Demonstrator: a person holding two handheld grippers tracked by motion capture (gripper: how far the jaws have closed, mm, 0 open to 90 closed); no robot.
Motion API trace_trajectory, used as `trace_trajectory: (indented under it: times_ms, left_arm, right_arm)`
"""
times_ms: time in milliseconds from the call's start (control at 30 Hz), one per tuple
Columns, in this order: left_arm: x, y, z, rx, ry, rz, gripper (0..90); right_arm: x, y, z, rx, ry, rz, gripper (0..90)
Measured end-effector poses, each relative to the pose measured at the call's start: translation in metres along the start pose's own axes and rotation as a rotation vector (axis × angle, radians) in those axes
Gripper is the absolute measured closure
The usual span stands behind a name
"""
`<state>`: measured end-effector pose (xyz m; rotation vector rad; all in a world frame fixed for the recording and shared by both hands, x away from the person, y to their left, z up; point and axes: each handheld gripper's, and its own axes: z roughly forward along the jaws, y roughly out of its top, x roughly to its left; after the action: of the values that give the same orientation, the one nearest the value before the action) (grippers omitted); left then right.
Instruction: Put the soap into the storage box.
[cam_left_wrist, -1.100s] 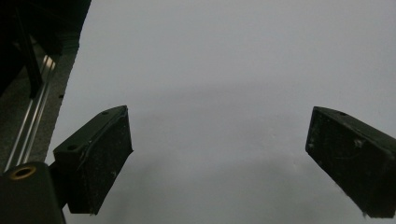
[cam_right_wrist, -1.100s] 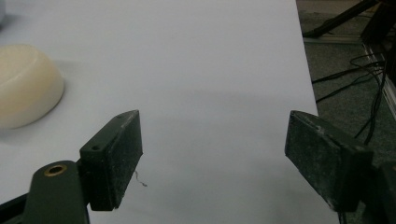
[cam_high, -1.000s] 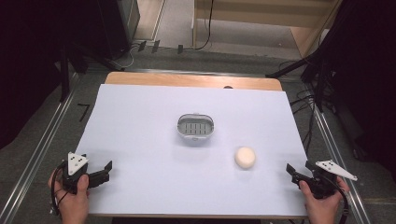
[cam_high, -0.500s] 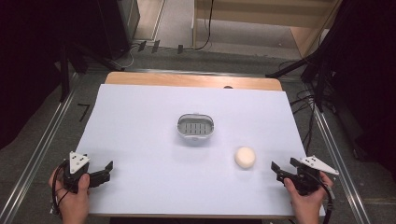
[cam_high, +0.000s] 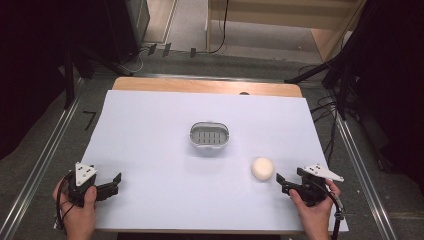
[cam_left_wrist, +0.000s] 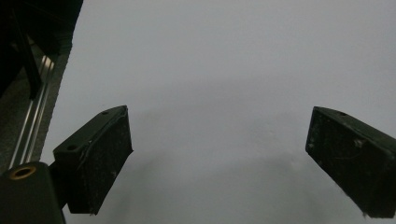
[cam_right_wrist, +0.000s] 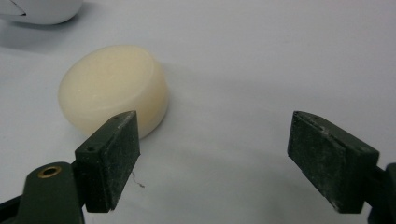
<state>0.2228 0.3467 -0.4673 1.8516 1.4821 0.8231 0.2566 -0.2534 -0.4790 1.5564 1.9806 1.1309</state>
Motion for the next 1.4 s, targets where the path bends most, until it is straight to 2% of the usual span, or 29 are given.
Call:
trace_trajectory:
  times_ms: [100,133,233,433,467,667,800,900,1133,1400]
  left_arm:
    - [-0.001,0.000,0.000,-0.002,0.003,0.004,7.7]
    - [-0.001,0.000,0.000,-0.003,0.003,0.007,7.7]
    - [-0.001,0.000,0.000,-0.001,0.007,0.013,7.7]
    - [-0.001,0.000,0.000,-0.002,0.002,0.014,7.7]
    - [-0.001,0.000,0.000,-0.003,0.002,0.015,7.7]
    - [-0.001,0.000,-0.001,-0.005,0.001,0.018,7.7]
    - [-0.002,0.000,-0.001,-0.006,-0.001,0.025,7.8]
    - [-0.002,0.000,0.000,-0.009,-0.003,0.025,7.7]
    - [-0.002,0.000,0.000,-0.007,-0.004,0.029,7.7]
    - [-0.002,0.000,-0.001,-0.006,-0.006,0.034,7.7]
  right_arm:
    - [0.002,0.002,0.001,0.024,0.013,-0.007,16.9]
    - [0.004,0.006,0.003,0.072,0.030,-0.012,15.2]
    - [0.006,0.012,0.007,0.141,0.040,-0.040,13.9]
    - [0.006,0.019,0.009,0.206,0.078,-0.054,13.9]
    - [0.007,0.021,0.010,0.230,0.084,-0.054,13.8]
    - [0.014,0.028,0.014,0.285,0.116,-0.065,13.3]
    - [0.018,0.033,0.022,0.335,0.122,-0.048,2.3]
    - [0.021,0.035,0.025,0.350,0.121,-0.051,2.2]
    - [0.030,0.038,0.033,0.362,0.152,-0.068,2.7]
    - [0.041,0.042,0.040,0.372,0.142,-0.082,2.6]
